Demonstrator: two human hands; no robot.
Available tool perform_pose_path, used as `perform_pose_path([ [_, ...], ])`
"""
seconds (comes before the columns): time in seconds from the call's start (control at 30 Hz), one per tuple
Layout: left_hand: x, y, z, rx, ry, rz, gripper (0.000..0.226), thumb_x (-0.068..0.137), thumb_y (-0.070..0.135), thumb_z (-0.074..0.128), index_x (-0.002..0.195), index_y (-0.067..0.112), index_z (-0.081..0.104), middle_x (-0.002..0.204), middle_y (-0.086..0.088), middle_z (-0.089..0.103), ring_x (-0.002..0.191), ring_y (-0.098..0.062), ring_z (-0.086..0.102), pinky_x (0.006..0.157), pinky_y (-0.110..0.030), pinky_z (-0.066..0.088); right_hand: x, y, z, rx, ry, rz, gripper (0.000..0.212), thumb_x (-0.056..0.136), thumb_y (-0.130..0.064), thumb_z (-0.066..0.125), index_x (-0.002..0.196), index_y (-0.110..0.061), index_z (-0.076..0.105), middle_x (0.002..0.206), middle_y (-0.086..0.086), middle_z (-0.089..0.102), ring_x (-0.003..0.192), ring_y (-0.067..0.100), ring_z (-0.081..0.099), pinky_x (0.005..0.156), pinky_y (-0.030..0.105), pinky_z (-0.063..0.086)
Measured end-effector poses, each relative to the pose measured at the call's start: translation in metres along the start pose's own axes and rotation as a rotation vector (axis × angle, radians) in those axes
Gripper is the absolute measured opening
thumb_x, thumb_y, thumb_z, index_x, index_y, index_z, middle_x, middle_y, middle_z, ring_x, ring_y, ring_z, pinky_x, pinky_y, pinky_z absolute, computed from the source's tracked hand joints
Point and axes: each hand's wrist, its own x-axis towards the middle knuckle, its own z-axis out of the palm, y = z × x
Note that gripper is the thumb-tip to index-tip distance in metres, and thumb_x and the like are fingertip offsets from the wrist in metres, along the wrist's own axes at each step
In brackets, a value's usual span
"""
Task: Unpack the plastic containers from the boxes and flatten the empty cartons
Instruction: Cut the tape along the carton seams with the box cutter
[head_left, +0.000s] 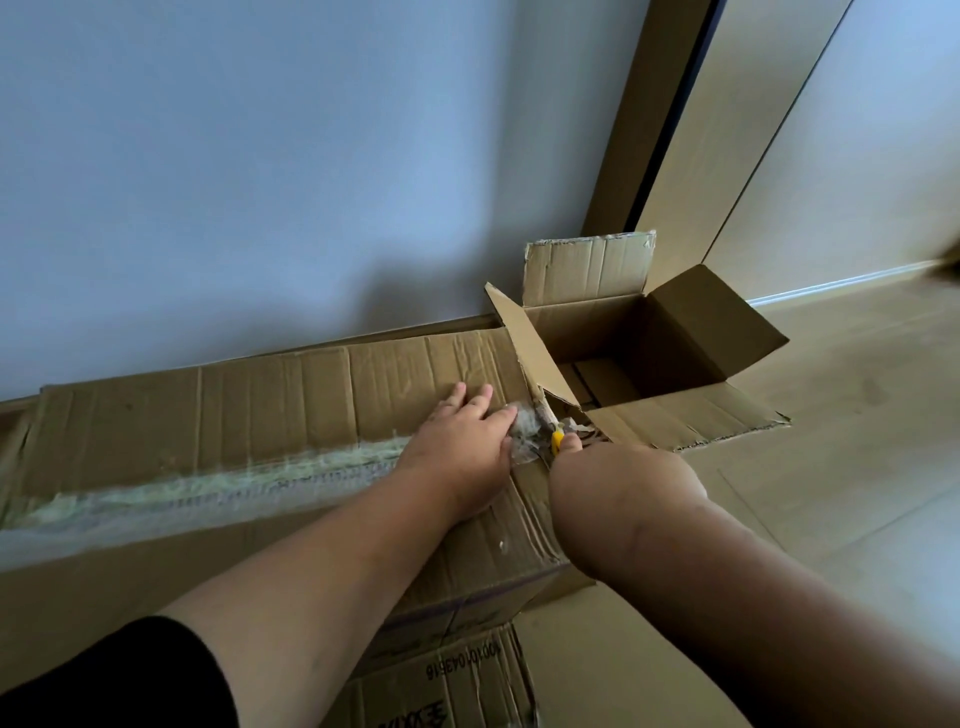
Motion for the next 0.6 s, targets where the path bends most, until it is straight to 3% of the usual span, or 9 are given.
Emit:
perform_pose_path([
  [0.1,-0.001,0.001,0.002,0.004,-0.014,-0.005,0.053,0.104,0.039,0.025,0.155,0.033,0.019,0.166,-0.001,0.005,0.152,-0.026,-0.004,0.122,-0.042,0.009,-0.005,0.007,0.004,-0.047,0.031,-0.055,0.057,0.103,-0.019,0.036,0.155,-0.005,0.017,0.139,0.016,0.051,0.123,0.033,0.054,0.079,0.036,0.042],
  [0.17,-0.003,0.002,0.004,0.004,-0.012,0.003,0.052,0.104,0.039,0.025,0.155,0.033,0.019,0.166,-0.001,0.004,0.152,-0.027,-0.004,0.122,-0.042,0.009,-0.008,0.01,0.0,-0.07,0.001,-0.084,0.062,0.102,-0.016,0.038,0.156,-0.003,0.01,0.143,0.016,0.049,0.127,0.032,0.052,0.077,0.033,0.04],
  [0.23,-0.003,0.003,0.004,0.008,-0.009,0.009,0.052,0.104,0.039,0.025,0.155,0.032,0.019,0.166,-0.002,0.004,0.152,-0.027,-0.004,0.123,-0.043,0.009,-0.009,0.013,0.001,-0.083,0.001,-0.105,0.068,0.101,-0.016,0.041,0.157,-0.004,0.003,0.14,0.015,0.051,0.124,0.032,0.055,0.064,0.031,0.04],
  [0.27,-0.004,0.002,0.003,0.01,-0.007,0.009,0.053,0.104,0.039,0.025,0.155,0.031,0.019,0.166,-0.002,0.004,0.152,-0.027,-0.004,0.123,-0.042,0.008,-0.01,0.014,0.003,-0.065,0.025,-0.103,0.071,0.1,-0.015,0.043,0.157,-0.007,0.003,0.134,0.014,0.055,0.118,0.031,0.059,0.057,0.03,0.041],
  [0.33,-0.005,0.0,0.001,0.0,0.005,0.01,0.054,0.103,0.039,0.026,0.156,0.028,0.019,0.166,-0.003,0.005,0.152,-0.026,-0.004,0.123,-0.041,0.008,-0.01,0.019,0.012,0.028,0.106,-0.081,0.067,0.098,-0.019,0.048,0.156,-0.016,0.014,0.112,0.008,0.065,0.095,0.025,0.067,0.057,0.03,0.052],
  [0.4,-0.007,-0.002,-0.002,-0.025,0.033,0.01,0.056,0.103,0.038,0.029,0.156,0.023,0.019,0.165,-0.003,0.01,0.152,-0.023,0.0,0.122,-0.039,0.009,-0.009,0.029,0.02,0.178,0.157,-0.047,0.045,0.101,-0.036,0.043,0.143,-0.027,0.031,0.089,0.0,0.063,0.07,0.016,0.066,0.063,0.034,0.059],
  [0.47,-0.01,-0.002,-0.005,-0.042,0.066,0.011,0.057,0.102,0.037,0.032,0.155,0.019,0.023,0.164,-0.003,0.016,0.152,-0.021,0.005,0.122,-0.036,0.01,-0.009,0.04,0.019,0.316,0.159,0.006,0.04,0.1,-0.055,0.037,0.127,-0.026,0.041,0.08,-0.003,0.061,0.053,0.009,0.064,0.053,0.025,0.056],
  [0.53,-0.012,-0.002,-0.008,-0.042,0.095,0.012,0.055,0.102,0.036,0.033,0.153,0.017,0.028,0.163,-0.003,0.022,0.151,-0.02,0.01,0.121,-0.034,0.01,-0.01,0.045,0.015,0.37,0.154,0.021,0.049,0.095,-0.064,0.035,0.104,-0.018,0.05,0.074,-0.001,0.065,0.048,0.008,0.066,0.046,0.02,0.05],
  [0.6,-0.014,-0.004,-0.01,-0.034,0.113,0.007,0.053,0.102,0.035,0.034,0.151,0.016,0.033,0.161,-0.004,0.026,0.15,-0.019,0.015,0.121,-0.033,0.01,-0.009,0.046,0.013,0.356,0.206,0.037,0.05,0.096,-0.064,0.031,0.085,-0.021,0.054,0.071,0.0,0.068,0.056,0.008,0.068,0.051,0.022,0.052],
])
